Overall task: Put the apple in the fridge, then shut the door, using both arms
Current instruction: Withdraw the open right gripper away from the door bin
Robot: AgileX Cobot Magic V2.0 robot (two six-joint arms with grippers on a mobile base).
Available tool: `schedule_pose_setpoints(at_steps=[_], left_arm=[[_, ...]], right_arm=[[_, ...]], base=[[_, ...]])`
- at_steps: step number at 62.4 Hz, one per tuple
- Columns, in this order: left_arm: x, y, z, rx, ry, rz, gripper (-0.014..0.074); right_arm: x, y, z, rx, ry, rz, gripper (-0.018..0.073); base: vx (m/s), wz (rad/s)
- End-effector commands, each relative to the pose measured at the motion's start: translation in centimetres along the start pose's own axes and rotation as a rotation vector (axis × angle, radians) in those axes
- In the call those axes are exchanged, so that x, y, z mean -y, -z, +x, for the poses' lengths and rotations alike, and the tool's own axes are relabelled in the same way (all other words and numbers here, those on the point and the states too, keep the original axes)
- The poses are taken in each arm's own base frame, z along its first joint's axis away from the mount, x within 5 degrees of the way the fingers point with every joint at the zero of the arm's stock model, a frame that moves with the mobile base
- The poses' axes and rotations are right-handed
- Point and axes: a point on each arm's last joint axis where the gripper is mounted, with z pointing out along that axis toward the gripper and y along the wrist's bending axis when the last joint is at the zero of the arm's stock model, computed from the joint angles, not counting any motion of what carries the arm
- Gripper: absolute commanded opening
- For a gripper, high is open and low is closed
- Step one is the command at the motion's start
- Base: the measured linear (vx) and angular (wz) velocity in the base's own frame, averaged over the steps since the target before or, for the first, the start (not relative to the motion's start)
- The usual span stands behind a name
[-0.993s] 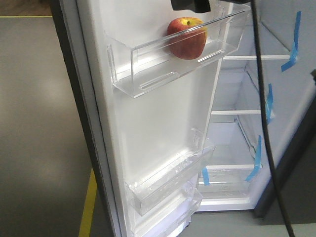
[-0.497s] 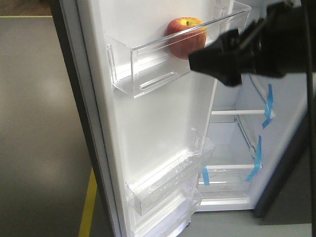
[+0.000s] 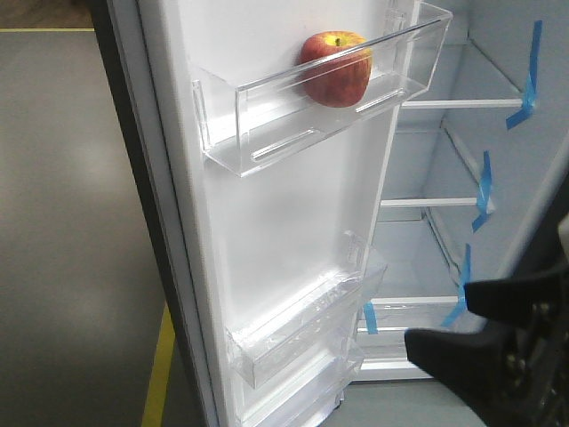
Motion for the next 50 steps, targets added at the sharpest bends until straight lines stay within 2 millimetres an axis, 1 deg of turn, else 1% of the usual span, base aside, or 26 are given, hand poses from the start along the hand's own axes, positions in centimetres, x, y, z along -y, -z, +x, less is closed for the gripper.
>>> schedule_pose_setpoints(at_steps=[1, 14, 20, 30, 38, 50], left_arm=[[0.0, 0.1, -0.1, 0.07, 0.013, -0.005, -0.0006], [0.0, 0.1, -0.1, 0.07, 0.013, -0.005, -0.0006], [0.0, 0.1, -0.1, 0.07, 0.013, -0.005, -0.0006], [0.0, 0.1, -0.1, 0.07, 0.013, -0.005, -0.0006], [0.0, 0.1, -0.1, 0.07, 0.013, -0.005, -0.0006], [0.0, 0.1, -0.1, 0.07, 0.013, -0.005, -0.0006]], right_arm=[[-0.6, 1.2, 0.6, 0.086, -0.015, -0.015, 0.0582], [-1.7, 2.7, 3.9, 0.091, -0.018, -0.065, 0.0582], [-2.1, 2.9, 5.5, 0.08, -0.023, -0.089, 0.0582], [-2.5, 3.2, 7.5, 0.069, -0.03, -0.123, 0.0582], [-2.8, 3.4, 8.3, 0.057, -0.028, -0.143, 0.0582], [-3.1, 3.5, 8.7, 0.023, -0.021, -0.167, 0.0574]], base=[[0.0, 0.0], [0.0, 0.0], [0.0, 0.0], [0.0, 0.0], [0.0, 0.0], [0.0, 0.0]])
